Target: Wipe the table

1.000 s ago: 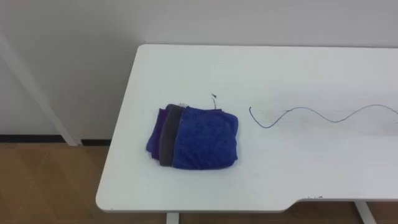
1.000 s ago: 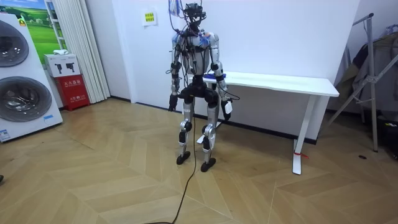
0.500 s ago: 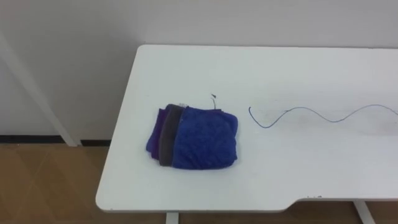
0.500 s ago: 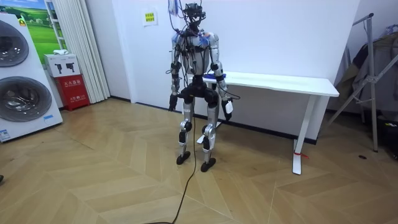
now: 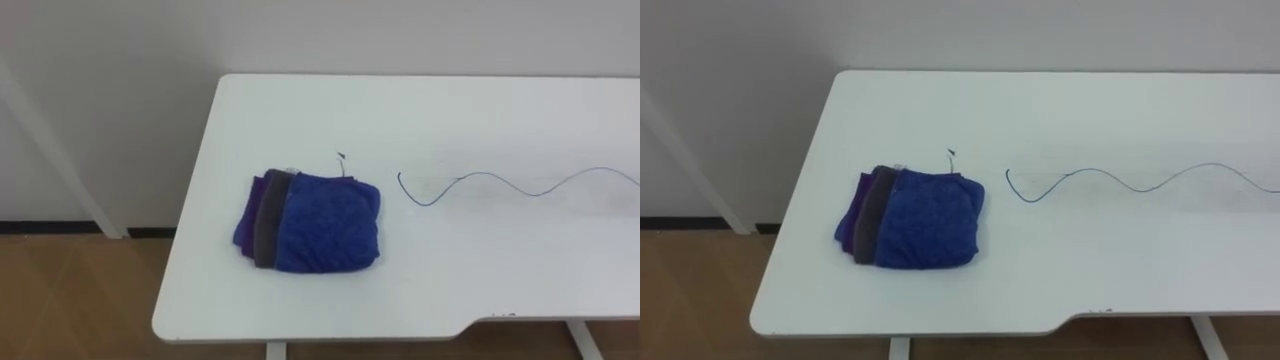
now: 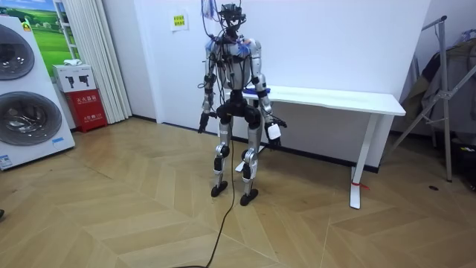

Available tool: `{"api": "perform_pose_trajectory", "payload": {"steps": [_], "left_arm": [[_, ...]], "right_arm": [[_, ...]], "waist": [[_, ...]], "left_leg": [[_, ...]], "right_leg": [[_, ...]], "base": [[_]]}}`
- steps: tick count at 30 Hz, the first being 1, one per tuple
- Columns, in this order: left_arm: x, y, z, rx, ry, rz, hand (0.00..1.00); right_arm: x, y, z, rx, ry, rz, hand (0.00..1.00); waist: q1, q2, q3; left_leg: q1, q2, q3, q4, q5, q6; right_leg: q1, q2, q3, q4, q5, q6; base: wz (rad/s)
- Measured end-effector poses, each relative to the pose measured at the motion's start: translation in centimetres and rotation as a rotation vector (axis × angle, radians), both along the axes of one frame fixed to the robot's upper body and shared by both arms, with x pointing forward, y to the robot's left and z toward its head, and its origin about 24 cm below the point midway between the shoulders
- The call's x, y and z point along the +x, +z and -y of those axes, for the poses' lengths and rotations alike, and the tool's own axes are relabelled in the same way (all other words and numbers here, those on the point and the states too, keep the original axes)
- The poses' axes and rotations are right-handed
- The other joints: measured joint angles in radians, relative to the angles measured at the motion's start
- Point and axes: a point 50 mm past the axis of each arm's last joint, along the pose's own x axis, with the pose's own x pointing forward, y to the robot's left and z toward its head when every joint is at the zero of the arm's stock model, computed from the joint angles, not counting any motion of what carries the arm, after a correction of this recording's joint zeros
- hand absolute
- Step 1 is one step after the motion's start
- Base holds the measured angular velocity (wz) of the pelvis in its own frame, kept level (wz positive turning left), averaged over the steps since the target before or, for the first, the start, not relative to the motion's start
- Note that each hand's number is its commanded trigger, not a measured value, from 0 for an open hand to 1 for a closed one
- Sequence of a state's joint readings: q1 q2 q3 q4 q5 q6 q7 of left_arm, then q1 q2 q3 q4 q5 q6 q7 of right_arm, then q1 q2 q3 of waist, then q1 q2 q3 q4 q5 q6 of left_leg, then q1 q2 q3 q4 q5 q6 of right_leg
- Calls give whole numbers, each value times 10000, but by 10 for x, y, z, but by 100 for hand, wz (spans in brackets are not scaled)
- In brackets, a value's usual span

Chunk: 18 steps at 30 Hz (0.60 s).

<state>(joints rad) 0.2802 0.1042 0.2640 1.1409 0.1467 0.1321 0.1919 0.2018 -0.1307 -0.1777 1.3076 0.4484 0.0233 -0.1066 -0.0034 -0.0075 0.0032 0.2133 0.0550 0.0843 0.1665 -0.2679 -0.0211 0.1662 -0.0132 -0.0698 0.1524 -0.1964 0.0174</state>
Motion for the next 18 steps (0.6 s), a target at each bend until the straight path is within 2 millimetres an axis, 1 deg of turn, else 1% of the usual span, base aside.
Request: {"api": "perform_pose_trajectory", "payload": {"steps": [1, 2, 3, 4, 5, 6, 7, 8, 10, 11, 13, 14, 16, 17, 18], "left_arm": [[-1, 1, -3, 166, 258, 63, 0], [-2, 2, -4, 272, 366, 70, 0], [0, 2, -6, 417, 479, 171, 0], [-2, 3, -8, 487, 558, 160, 0], [-5, 4, -9, 532, 628, 114, 0], [-5, 5, -12, 613, 785, 162, 0], [-3, 6, -16, 701, 768, 211, 0], [-2, 6, -18, 754, 746, 242, 0], [-2, 10, -28, 1003, 726, 400, 0], [-2, 11, -30, 1068, 751, 445, 0], [-1, 13, -37, 1288, 937, 625, 0], [1, 14, -38, 1327, 928, 696, 0], [3, 15, -39, 1406, 861, 809, 0], [3, 15, -39, 1398, 862, 796, 0], [2, 15, -39, 1408, 847, 784, 0]], "right_arm": [[-6, 1, 4, -185, -854, -58, 0], [-8, 2, 6, -265, -1233, -81, 0], [-12, 4, 11, -452, -1931, -146, 0], [-12, 6, 17, -702, -2554, -126, 0], [-13, 7, 21, -861, -2807, -136, 0], [-14, 10, 30, -1209, -3302, -137, 0], [-14, 14, 39, -1567, -3668, -160, 0], [-13, 16, 45, -1792, -3820, -139, 0], [2, 27, 70, -2832, -4149, 191, 0], [6, 29, 75, -3094, -4111, 245, 0], [30, 41, 95, -4148, -4212, 728, 0], [36, 44, 99, -4404, -4200, 883, 0], [59, 58, 113, -5415, -3956, 1330, 0], [66, 62, 117, -5690, -3822, 1490, 0], [81, 73, 123, -6348, -3445, 1873, 0]], "waist": [[-23, -9, 4], [-34, -17, -2], [-226, -62, -16], [-354, -92, -10], [-408, -106, -14], [-471, -140, -5], [-516, -226, -24], [-523, -234, -19], [-510, -366, -12], [-508, -404, -23], [-516, -576, -15], [-521, -617, -17], [-502, -700, -29], [-492, -712, -33], [-485, -694, -25]], "left_leg": [[70, 0, 0, -9, 0, 0], [92, -2, -3, -9, 0, 0], [105, -10, 3, -14, 0, 0], [109, -14, -22, -18, 0, 1], [121, -15, -21, -17, 0, 1], [164, -15, -12, -16, 0, 1], [169, -16, -1, -19, 0, 1], [163, -16, 15, -21, 0, 1], [146, -11, 170, -24, 0, 2], [128, -8, 213, -24, 0, 2], [-49, -11, 228, -16, 2, 5], [-112, -12, 228, -7, 5, 10], [-187, -11, 218, -15, 11, 20], [-188, -11, 220, -23, 11, 20], [-190, -10, 236, -27, 11, 20]], "right_leg": [[53, 1, 23, -1, -1, -1], [82, 0, 25, -7, -6, -1], [83, -8, 30, 1, -14, 1], [77, -9, 57, 5, -14, 1], [78, -5, 92, 12, -14, 1], [71, 1, 133, 34, -15, 1], [42, -1, 162, 42, -27, 4], [9, -2, 171, 69, -30, 4], [-168, 6, 290, 234, -47, 0], [-210, 9, 319, 258, -47, 0], [-448, 17, 360, 372, -35, 3], [-492, 18, 355, 373, -21, 5], [-556, 18, 333, 388, -10, 4], [-556, 24, 346, 401, -9, 4], [-560, 35, 372, 392, -9, 3]], "base": [[-3], [-3], [0], [0], [-8], [-11], [-11], [-15], [-20], [-15], [-7], [0], [0], [0], [0]]}}
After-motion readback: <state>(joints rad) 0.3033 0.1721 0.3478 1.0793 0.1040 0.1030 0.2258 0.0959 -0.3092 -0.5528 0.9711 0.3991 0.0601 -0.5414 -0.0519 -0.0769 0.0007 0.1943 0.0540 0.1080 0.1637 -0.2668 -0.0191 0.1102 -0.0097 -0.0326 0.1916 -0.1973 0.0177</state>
